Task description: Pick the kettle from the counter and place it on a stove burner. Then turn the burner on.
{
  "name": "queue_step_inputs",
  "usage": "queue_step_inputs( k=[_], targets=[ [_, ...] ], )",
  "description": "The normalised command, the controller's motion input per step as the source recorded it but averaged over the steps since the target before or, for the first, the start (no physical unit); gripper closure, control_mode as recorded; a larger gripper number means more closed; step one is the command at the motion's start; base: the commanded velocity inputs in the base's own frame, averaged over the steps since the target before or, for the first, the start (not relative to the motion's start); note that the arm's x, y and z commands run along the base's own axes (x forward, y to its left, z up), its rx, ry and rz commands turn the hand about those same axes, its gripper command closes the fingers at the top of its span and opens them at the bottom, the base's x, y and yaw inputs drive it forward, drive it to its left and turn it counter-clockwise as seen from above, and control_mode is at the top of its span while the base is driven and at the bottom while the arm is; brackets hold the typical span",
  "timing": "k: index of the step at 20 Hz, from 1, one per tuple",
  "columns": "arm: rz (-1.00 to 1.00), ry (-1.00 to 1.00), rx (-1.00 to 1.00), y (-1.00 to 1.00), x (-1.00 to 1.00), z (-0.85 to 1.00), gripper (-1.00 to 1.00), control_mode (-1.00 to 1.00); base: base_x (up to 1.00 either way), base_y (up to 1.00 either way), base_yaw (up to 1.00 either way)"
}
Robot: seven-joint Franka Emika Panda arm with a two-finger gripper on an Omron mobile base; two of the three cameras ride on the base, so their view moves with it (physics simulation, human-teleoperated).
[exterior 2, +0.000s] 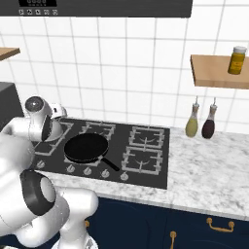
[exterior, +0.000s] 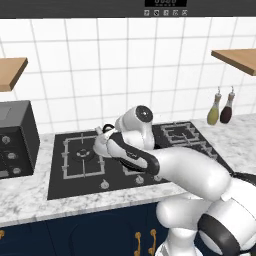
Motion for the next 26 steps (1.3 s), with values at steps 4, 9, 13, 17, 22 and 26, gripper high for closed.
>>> queue_step_inputs(
  k=[4,9,13,17,22,26],
  targets=[
    [0.04,0.0,0.0,0.88,0.42,-0.04,1.0,-1.0,0.0,0.0,0.0],
    [0.01,0.0,0.0,0.49,0.31,-0.07,1.0,-1.0,0.0,0.0,0.0],
    [0.0,0.0,0.0,0.15,0.43,-0.06,1.0,-1.0,0.0,0.0,0.0],
    [0.0,0.0,0.0,0.21,0.43,-0.11,1.0,-1.0,0.0,0.0,0.0],
    [0.0,0.0,-0.02,0.32,0.3,-0.26,1.0,-1.0,0.0,0.0,0.0],
    [0.0,0.0,-0.08,0.2,0.17,-0.26,1.0,-1.0,0.0,0.0,0.0]
  ],
)
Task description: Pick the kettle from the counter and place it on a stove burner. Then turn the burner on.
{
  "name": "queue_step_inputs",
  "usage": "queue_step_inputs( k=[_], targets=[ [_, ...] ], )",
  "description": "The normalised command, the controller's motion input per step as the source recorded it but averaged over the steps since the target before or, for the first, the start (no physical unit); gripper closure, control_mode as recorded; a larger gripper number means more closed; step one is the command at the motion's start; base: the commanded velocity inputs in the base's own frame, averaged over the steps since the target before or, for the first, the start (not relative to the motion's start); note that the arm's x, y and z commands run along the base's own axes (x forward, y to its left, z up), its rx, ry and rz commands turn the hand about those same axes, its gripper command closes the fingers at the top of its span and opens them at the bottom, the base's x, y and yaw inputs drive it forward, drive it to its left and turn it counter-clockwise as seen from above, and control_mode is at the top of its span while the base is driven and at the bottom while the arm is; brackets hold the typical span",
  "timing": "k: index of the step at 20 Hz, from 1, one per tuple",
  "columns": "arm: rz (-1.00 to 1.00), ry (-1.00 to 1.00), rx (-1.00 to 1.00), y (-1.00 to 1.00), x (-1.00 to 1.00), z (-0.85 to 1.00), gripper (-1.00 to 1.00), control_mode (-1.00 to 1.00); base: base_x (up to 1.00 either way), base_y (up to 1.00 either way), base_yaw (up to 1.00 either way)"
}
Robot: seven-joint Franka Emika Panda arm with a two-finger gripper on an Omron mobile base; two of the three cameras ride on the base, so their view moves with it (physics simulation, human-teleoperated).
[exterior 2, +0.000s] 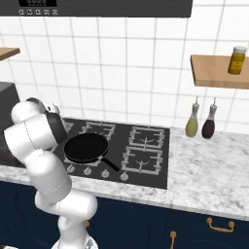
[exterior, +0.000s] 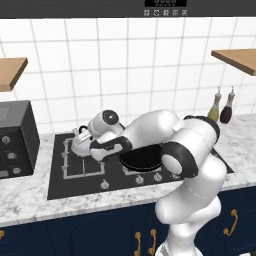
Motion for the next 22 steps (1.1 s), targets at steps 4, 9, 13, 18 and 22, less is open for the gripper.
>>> queue_step_inputs(
  k=[4,9,13,18,22],
  targets=[
    [0.0,0.0,-0.08,0.19,0.19,-0.21,1.0,-1.0,0.0,0.0,0.0],
    [0.0,0.0,-0.07,0.19,0.19,-0.22,1.0,-1.0,0.0,0.0,0.0],
    [0.0,0.0,-0.06,0.27,0.19,-0.21,1.0,-1.0,0.0,0.0,0.0],
    [0.0,0.0,-0.04,0.11,0.05,-0.23,1.0,-1.0,0.0,0.0,0.0],
    [0.0,0.0,-0.01,0.0,0.19,-0.24,1.0,-1.0,0.0,0.0,0.0]
  ],
)
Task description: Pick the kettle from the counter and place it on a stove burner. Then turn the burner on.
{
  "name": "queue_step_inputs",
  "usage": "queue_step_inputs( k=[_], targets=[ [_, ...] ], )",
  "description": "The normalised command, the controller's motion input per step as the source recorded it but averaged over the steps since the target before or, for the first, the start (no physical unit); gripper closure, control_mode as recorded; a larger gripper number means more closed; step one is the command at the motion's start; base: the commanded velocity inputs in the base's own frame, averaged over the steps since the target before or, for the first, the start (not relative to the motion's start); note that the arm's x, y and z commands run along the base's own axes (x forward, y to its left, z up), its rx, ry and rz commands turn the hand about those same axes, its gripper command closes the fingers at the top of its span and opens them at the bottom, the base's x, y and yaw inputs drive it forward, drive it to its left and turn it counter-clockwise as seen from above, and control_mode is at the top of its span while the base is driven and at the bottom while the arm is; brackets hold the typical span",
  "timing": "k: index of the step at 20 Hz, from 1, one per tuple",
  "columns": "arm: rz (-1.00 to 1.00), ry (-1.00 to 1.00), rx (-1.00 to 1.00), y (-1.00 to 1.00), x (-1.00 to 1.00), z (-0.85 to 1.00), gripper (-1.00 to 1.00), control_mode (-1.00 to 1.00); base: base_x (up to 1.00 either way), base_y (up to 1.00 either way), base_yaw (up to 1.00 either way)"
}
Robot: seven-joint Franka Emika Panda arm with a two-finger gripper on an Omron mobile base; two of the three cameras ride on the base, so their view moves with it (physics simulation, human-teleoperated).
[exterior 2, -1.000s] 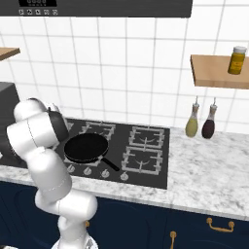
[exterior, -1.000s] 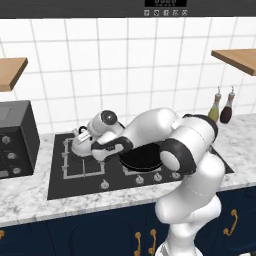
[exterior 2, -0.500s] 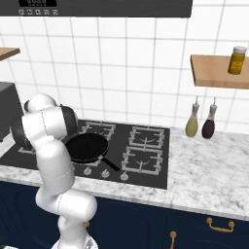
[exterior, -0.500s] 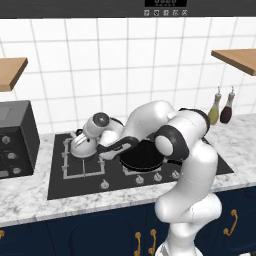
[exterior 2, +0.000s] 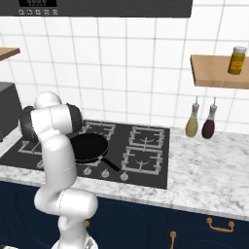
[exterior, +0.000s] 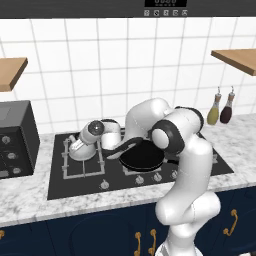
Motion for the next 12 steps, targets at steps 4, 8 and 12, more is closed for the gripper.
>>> queue_step_inputs(
  k=[4,8,12],
  targets=[
    [0.0,0.0,0.0,0.0,0.37,-0.11,1.0,-1.0,0.0,0.0,0.0],
    [0.0,0.0,0.0,0.0,0.17,-0.04,-1.0,-1.0,0.0,0.0,0.0],
    [0.0,0.0,0.0,0.0,0.0,0.0,-1.0,-1.0,0.0,0.0,0.0]
  ],
)
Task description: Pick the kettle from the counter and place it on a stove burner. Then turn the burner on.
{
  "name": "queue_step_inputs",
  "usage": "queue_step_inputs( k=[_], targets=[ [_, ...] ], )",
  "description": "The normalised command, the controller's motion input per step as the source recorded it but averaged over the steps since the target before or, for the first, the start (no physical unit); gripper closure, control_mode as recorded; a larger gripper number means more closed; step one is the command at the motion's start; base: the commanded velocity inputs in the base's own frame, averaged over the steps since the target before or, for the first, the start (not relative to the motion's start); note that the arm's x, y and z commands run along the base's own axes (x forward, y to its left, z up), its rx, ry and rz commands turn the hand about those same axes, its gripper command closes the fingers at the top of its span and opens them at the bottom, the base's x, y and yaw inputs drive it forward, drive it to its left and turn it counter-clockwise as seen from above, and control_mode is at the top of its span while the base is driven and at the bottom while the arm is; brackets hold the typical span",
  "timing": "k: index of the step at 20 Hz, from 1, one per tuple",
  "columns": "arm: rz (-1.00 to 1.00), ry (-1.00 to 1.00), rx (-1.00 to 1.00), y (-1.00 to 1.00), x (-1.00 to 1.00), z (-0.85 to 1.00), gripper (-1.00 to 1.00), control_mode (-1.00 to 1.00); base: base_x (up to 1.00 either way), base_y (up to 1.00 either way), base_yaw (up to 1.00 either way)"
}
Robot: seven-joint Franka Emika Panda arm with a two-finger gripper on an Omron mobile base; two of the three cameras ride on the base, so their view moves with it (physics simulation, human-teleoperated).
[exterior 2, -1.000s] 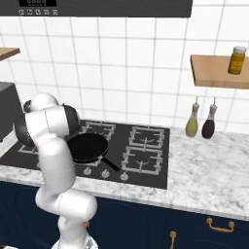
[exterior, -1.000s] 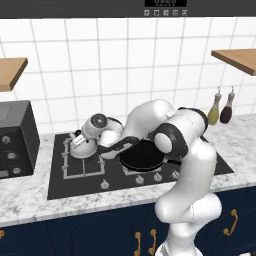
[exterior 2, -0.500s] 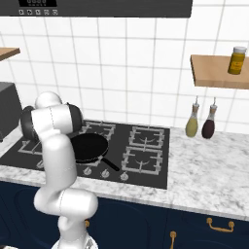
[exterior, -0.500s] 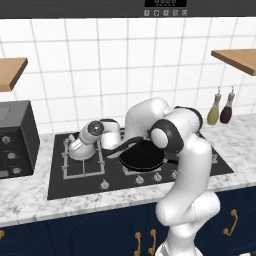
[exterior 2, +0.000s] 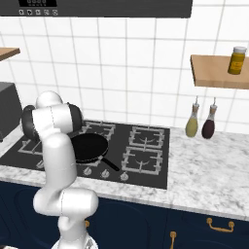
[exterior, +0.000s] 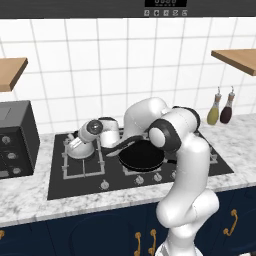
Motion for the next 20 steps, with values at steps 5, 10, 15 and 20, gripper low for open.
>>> queue_step_inputs(
  k=[5,10,15,20],
  targets=[
    [0.0,0.01,0.0,0.0,0.0,0.0,-1.0,-1.0,0.0,0.0,0.0],
    [0.0,0.03,0.0,0.0,0.0,0.03,-1.0,-1.0,0.0,0.0,0.0],
    [-0.03,0.0,0.0,0.0,-0.02,0.33,-1.0,-1.0,0.0,0.0,0.0],
    [-0.04,0.0,0.0,0.0,0.0,0.3,-1.0,-1.0,0.0,0.0,0.0]
  ],
)
